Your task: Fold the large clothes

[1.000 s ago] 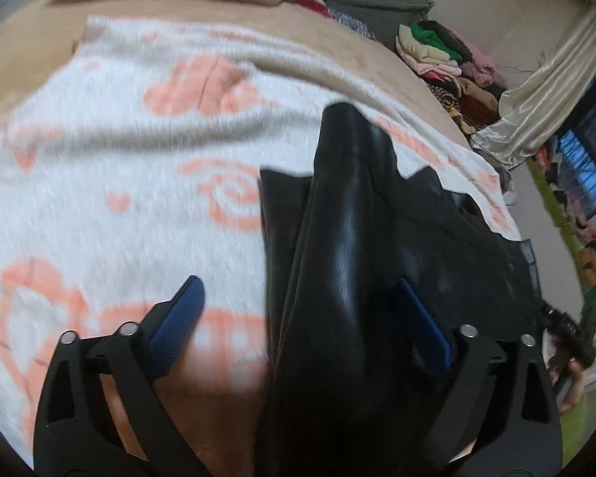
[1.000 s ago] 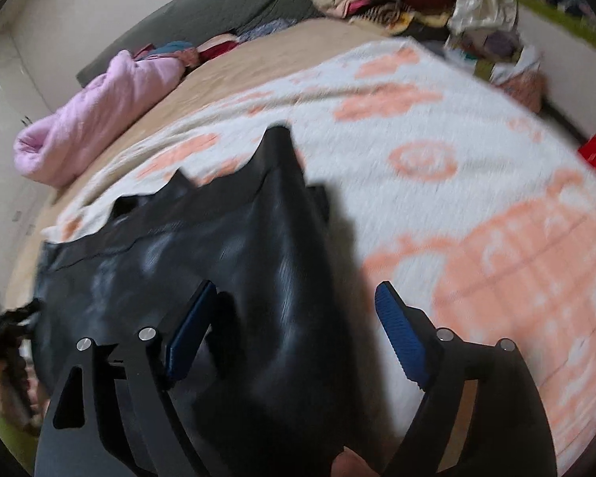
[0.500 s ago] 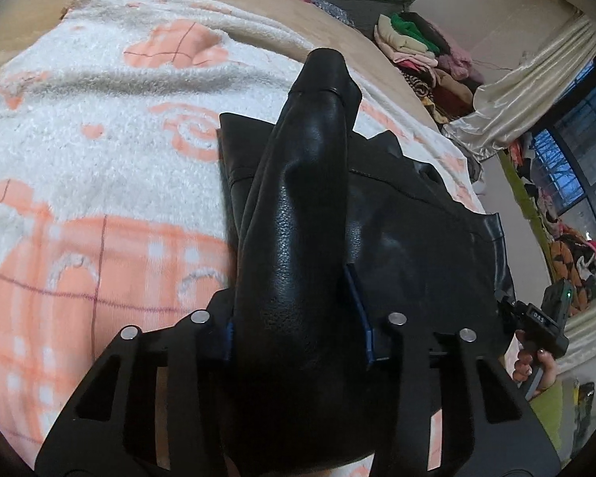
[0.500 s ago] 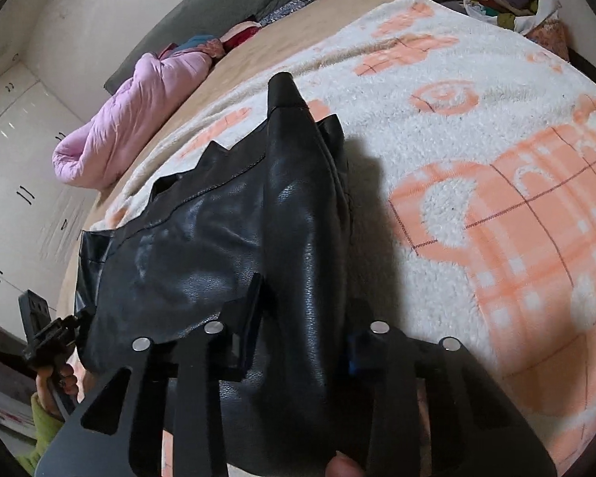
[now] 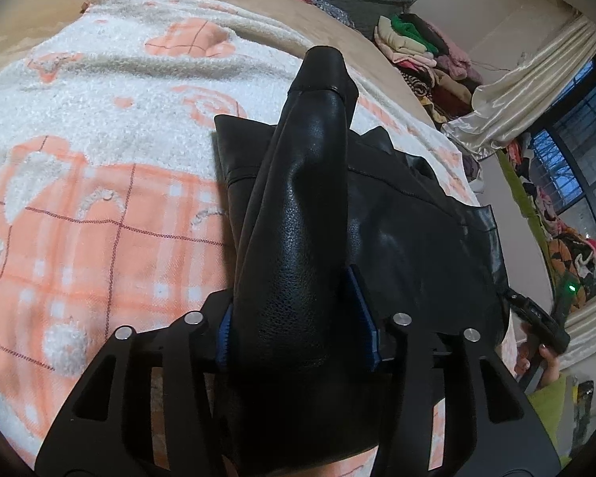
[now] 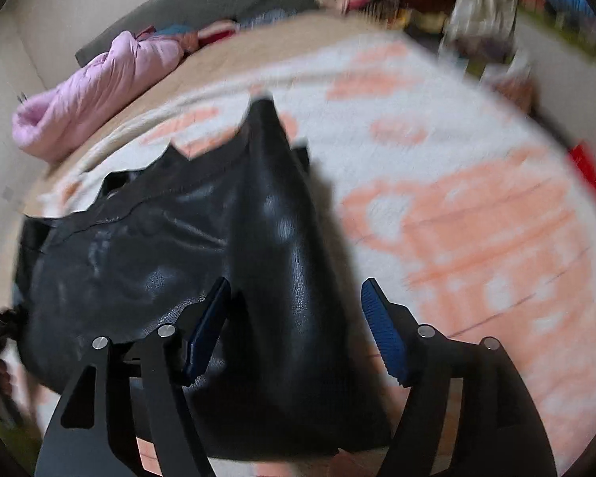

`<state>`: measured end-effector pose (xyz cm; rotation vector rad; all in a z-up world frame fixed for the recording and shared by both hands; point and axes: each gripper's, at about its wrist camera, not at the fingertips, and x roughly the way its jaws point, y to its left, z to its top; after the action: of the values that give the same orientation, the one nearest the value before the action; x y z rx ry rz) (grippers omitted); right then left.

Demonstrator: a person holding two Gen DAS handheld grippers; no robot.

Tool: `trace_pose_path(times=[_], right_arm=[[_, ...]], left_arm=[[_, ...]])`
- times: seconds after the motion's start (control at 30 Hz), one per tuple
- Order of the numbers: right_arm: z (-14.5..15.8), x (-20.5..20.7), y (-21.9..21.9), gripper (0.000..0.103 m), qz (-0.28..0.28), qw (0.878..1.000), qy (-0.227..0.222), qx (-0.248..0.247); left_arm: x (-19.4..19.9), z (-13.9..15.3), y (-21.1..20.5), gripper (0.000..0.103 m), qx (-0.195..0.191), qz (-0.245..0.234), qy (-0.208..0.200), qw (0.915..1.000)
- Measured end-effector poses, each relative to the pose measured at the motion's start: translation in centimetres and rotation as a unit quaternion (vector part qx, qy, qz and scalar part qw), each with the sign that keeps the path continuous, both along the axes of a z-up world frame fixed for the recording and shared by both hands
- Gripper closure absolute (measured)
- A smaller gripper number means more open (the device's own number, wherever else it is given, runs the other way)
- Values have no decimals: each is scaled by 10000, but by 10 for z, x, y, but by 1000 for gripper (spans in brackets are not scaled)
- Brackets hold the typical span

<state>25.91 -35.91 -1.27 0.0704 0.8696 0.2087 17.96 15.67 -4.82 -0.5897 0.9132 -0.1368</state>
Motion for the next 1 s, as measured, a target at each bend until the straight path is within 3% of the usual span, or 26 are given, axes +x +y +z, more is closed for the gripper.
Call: trace_pose_path(times=[0.07, 0.17, 0.2, 0.23, 0.27, 0.3, 0.37, 0.6, 0.73, 0.83, 0.93, 1.0], right_arm=[[20, -21, 9, 36, -48, 9979, -575, -289], [43, -51, 36, 37, 500, 9913, -1207, -133], [46, -61, 51, 40, 763, 9886, -1293, -62], [45, -68, 63, 50, 968, 9868, -1300, -35], [43, -72, 76, 63, 1146, 9854, -1259, -51], [38, -78, 93, 67, 1367, 9838, -1160, -102], [29, -82, 116, 67, 1670, 9807, -993, -202], [-5, -87, 164, 67, 1962, 9786, -429, -445], [-31, -77, 171, 66, 1858, 9813, -87, -486], [-40, -70, 166, 66, 1850, 9825, 83, -203], [-28, -66, 165, 70, 1891, 9817, 192, -96], [-4, -62, 163, 73, 1829, 9830, -181, 45]], left_arm=[[2, -1, 3, 59, -61, 1, -12, 10000], [2, -3, 7, 54, -114, 10, -16, 9999], [1, -3, 9, 53, -82, 24, -28, 10000], [1, -2, 10, 51, -47, 42, -37, 10000], [1, -1, 10, 47, -5, 64, -43, 10000], [1, 0, 12, 43, 69, 105, -58, 9999], [0, 4, 13, 34, 170, 135, -84, 9997], [-1, 10, 18, 18, 487, 267, -108, 9984], [4, 4, 19, 17, 424, 245, 3, 9988], [11, -2, 20, 16, 262, 216, 84, 9994], [17, -3, 19, 15, 250, 169, 107, 9995], [19, -3, 16, 15, 262, 130, 111, 9995]])
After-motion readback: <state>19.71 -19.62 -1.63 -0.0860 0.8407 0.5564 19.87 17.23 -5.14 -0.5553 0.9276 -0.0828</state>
